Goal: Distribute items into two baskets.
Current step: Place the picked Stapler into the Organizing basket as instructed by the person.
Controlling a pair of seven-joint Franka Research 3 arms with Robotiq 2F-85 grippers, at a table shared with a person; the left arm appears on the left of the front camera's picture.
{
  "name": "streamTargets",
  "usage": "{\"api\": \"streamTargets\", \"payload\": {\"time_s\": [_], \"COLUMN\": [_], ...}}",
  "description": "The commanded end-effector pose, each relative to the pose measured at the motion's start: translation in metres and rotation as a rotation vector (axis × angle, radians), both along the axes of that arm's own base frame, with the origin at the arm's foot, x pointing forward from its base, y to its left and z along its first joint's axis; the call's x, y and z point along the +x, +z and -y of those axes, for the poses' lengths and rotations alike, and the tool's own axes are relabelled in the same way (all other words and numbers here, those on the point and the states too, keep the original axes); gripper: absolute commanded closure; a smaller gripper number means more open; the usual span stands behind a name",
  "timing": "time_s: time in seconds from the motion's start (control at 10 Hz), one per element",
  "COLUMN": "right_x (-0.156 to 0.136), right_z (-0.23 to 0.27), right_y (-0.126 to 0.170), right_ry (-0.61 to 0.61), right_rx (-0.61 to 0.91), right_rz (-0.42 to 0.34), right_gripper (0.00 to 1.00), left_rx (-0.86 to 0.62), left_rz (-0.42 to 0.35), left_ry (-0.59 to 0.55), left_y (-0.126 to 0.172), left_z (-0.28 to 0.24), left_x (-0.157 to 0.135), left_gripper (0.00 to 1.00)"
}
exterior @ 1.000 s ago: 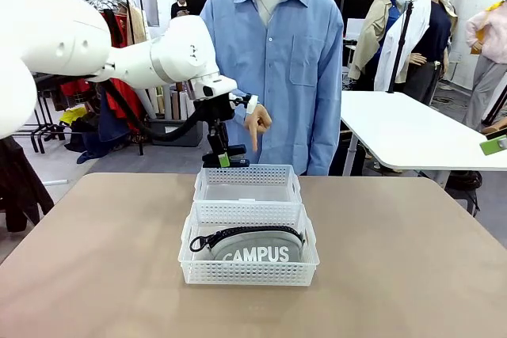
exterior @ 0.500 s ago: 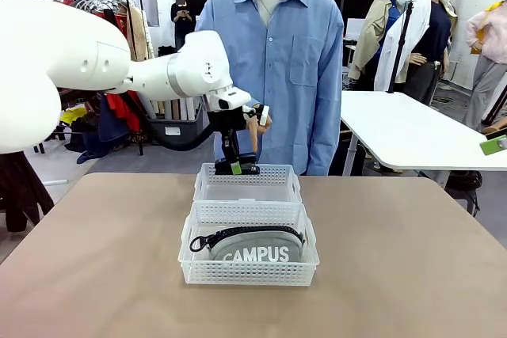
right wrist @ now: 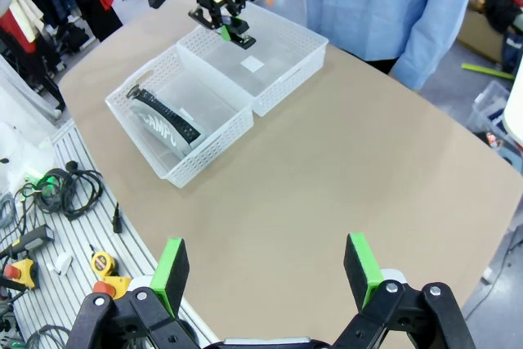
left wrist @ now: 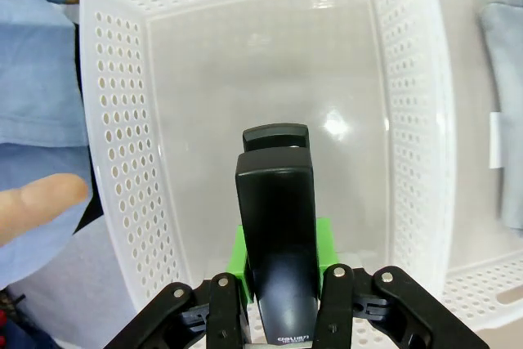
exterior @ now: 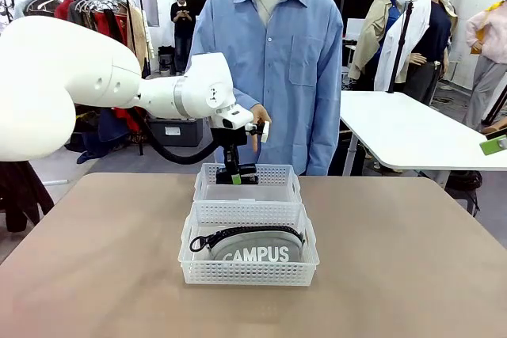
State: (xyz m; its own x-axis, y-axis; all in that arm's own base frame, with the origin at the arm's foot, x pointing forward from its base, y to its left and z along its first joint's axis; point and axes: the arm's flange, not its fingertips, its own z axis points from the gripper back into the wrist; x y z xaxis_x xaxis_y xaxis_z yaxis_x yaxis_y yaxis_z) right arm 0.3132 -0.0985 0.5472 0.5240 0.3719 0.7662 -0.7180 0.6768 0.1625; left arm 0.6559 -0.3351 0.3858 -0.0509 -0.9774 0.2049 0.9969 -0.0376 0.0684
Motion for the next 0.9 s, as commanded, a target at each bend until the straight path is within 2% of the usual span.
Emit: {"api": "streamTargets", "payload": {"time_s": [0.0,0.4,0.8], "right_x": [0.001,0.001,0.001], "right_z": [0.0,0.0,0.0], "right_y": [0.001,0.001,0.001], "right_ry": [0.011,0.011,0.011], "right_rx": [0.015,0.015,0.015], "right_rz": [0.014,0.014,0.014], "right_gripper": [0.0,0.0,0.0], "left_rx": [0.018,0.014,0.001], "left_rz": [0.032,-0.012,-0.005], "left_ry": [0.001,0.0,-0.03], "left_y": [-0.005,-0.029,-0.039], "left_z": [0.004,0.011,0.015], "left_x": [0.002,0.002,0.005], "left_gripper": [0.97,0.97,0.97]}}
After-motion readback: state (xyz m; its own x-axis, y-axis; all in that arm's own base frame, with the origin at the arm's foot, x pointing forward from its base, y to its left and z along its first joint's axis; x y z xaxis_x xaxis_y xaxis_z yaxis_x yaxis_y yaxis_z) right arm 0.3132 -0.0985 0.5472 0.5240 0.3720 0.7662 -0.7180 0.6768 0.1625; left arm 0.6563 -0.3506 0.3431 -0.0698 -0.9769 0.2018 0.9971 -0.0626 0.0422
